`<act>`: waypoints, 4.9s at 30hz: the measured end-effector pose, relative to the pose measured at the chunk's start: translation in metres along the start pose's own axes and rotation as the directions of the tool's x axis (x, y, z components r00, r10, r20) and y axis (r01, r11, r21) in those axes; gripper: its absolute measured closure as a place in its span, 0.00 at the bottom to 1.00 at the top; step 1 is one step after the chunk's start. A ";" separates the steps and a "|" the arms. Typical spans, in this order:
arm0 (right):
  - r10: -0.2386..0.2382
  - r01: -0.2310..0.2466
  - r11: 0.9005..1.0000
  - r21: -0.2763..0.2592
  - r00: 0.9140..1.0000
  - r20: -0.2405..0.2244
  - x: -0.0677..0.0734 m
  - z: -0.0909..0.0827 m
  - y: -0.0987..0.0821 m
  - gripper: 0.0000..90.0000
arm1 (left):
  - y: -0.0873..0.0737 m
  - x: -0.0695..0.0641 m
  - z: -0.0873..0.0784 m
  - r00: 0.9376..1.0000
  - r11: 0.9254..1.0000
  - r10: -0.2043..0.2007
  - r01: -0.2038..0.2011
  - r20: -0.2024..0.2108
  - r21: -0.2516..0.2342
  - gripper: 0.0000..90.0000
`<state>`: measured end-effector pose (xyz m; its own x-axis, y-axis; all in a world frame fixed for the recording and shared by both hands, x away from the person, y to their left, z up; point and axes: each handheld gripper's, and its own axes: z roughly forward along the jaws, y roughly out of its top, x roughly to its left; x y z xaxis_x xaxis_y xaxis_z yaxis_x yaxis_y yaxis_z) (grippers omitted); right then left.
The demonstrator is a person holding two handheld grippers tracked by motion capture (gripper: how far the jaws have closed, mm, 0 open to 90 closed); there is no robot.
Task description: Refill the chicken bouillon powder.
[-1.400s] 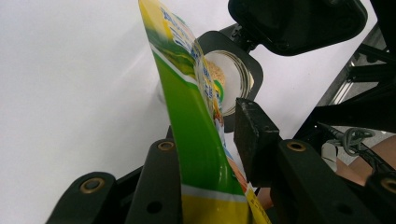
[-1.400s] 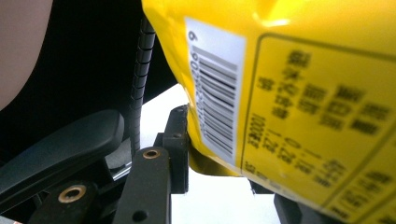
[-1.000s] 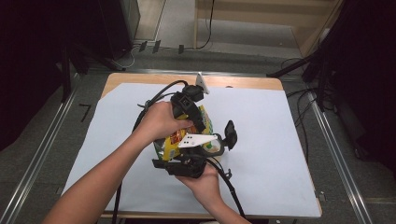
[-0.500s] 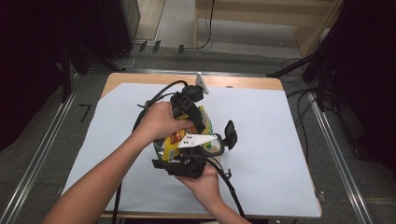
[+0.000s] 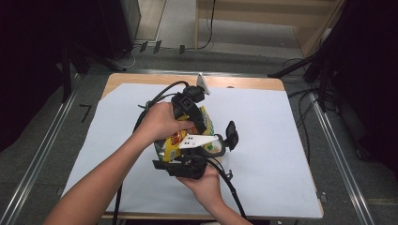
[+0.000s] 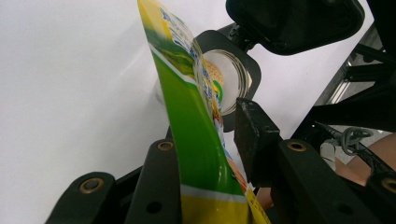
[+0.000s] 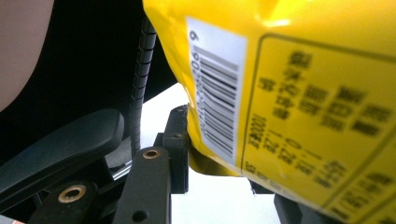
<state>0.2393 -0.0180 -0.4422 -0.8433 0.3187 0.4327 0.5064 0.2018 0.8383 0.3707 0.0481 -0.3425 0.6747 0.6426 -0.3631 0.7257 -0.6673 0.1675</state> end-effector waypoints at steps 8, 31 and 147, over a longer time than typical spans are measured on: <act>0.000 0.000 1.000 0.000 1.000 0.002 0.000 0.000 0.000 0.75 | 0.000 0.000 0.000 1.000 1.000 0.002 -0.002 -0.001 -0.001 0.81; -0.004 0.004 1.000 0.003 1.000 0.008 0.000 0.000 -0.001 0.75 | -0.001 -0.001 0.001 1.000 1.000 0.003 -0.003 0.006 -0.014 0.81; 0.011 -0.011 1.000 0.001 1.000 0.010 -0.015 -0.002 0.000 0.75 | 0.010 -0.004 0.007 1.000 1.000 0.017 -0.017 -0.015 -0.012 0.81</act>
<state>0.2518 -0.0244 -0.4477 -0.8360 0.3297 0.4386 0.5158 0.1995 0.8331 0.3746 0.0358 -0.3460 0.6890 0.6365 -0.3466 0.7154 -0.6738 0.1848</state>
